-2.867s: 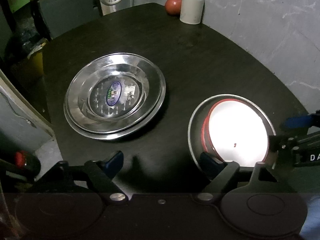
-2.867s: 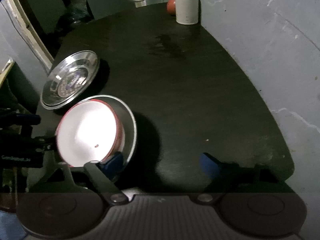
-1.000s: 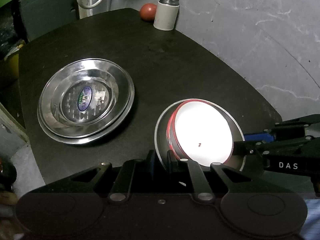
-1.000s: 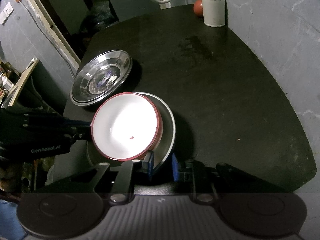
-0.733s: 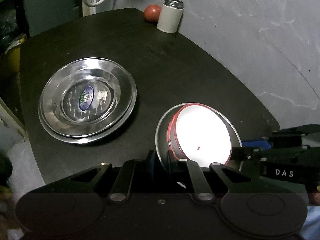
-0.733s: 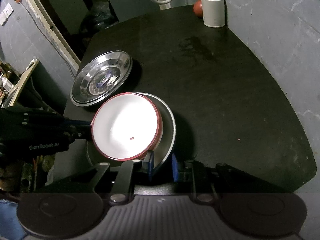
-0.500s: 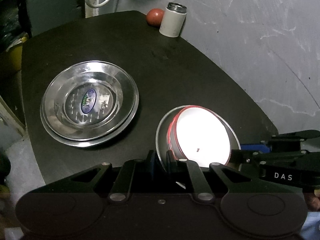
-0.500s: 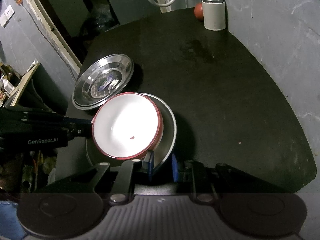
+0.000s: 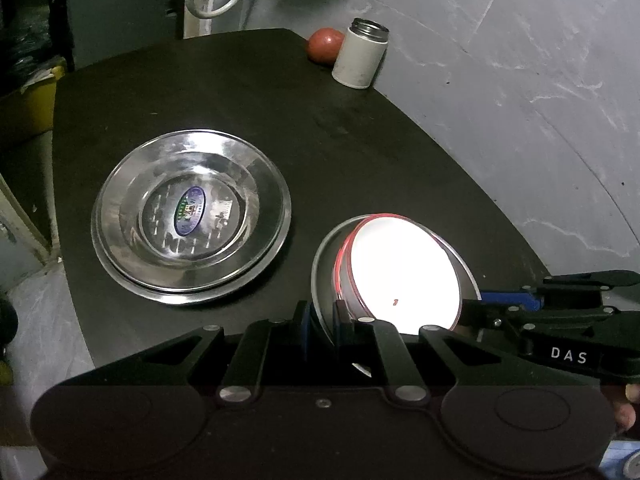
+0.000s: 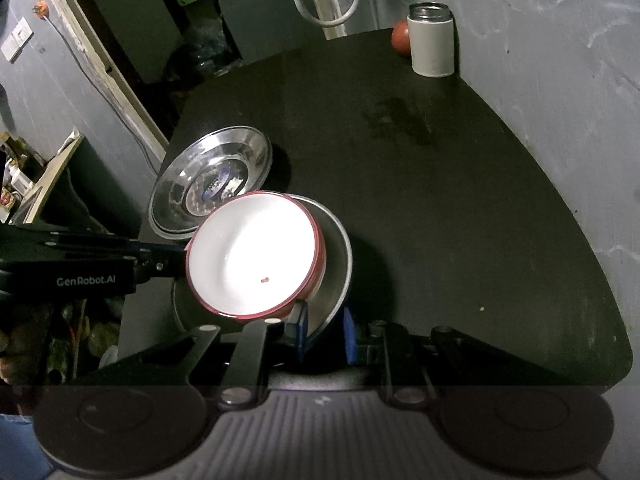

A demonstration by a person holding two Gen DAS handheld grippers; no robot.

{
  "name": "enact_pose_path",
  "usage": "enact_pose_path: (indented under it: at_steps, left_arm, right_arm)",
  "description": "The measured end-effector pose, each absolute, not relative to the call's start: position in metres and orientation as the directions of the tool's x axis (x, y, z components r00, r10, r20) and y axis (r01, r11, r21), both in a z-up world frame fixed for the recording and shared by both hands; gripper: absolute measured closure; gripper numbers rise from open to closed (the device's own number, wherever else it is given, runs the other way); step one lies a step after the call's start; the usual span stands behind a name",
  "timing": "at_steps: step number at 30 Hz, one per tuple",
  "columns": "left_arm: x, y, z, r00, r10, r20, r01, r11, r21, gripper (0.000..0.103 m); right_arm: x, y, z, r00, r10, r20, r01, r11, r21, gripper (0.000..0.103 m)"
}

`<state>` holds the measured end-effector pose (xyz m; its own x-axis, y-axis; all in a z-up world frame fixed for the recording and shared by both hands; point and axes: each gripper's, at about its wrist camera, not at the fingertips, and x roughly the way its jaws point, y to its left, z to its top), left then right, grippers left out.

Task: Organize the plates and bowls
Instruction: 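Lift the nested bowls with both grippers and carry them over the steel plates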

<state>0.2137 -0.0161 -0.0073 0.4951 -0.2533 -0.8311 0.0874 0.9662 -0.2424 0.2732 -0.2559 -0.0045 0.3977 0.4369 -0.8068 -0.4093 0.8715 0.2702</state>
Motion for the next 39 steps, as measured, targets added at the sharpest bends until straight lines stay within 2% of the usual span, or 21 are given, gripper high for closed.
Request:
enact_pose_path:
  at_steps: [39]
  left_arm:
    - [0.224, 0.028, 0.010, 0.564, -0.172, -0.808, -0.051, 0.969, -0.242, 0.093]
  right_arm:
    - [0.300, -0.214, 0.016, 0.394, 0.506, -0.767, -0.516, 0.812, 0.271, 0.082]
